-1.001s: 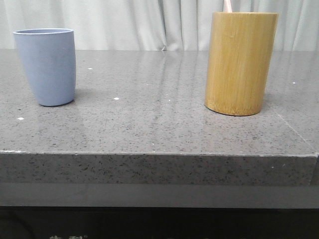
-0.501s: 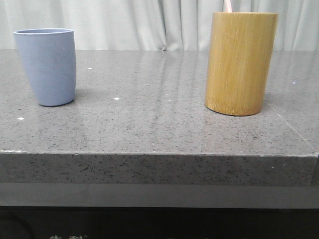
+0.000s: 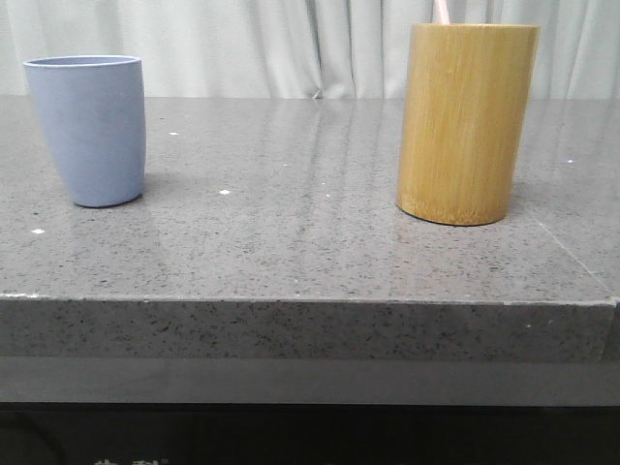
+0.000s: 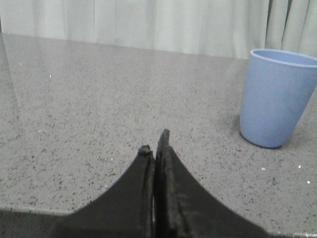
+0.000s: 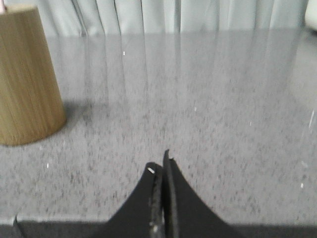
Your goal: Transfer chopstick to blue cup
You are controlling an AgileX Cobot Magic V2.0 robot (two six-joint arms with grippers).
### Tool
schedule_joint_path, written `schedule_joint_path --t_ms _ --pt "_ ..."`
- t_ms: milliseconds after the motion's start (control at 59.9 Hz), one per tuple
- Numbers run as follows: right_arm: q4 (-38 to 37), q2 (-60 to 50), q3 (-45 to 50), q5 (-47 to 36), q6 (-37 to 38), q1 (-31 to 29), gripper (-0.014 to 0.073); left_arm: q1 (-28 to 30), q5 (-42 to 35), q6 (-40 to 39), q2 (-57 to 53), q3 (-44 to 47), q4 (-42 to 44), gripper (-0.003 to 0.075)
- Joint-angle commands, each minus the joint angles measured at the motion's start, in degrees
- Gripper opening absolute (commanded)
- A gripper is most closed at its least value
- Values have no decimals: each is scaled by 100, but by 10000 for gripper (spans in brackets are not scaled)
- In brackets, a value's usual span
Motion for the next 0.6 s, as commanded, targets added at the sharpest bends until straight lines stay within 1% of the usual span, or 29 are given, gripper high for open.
schedule_joint_path --t_ms 0,50,133,184,250,334,384,501,584 --pt "10 -99 -102 -805 -39 -24 -69 16 -569 -45 -125 46 -56 -19" --pt "15 -99 -190 -807 -39 -24 -69 16 -611 -45 -125 46 -45 -19" --pt "15 -99 -468 -739 -39 -24 -69 16 -998 -45 -125 19 -45 -19" --pt "15 -99 -710 -725 -39 -24 -69 16 -1175 -45 -125 -127 -45 -19" --pt "15 -30 -1144 -683 -39 -24 -69 16 -1186 -45 -113 -430 -45 -19" --pt "15 194 -1699 -448 -39 -24 -69 16 -1026 -45 -33 -896 90 -19" --pt "15 432 -2087 -145 -39 -24 -69 16 -830 -45 89 -1234 282 -19" --pt "134 1199 -3097 868 -39 -24 -69 16 -233 -45 663 -2120 832 -19" --pt "166 1790 -3727 1352 -39 -24 -69 16 53 -45 1252 -2601 854 -19"
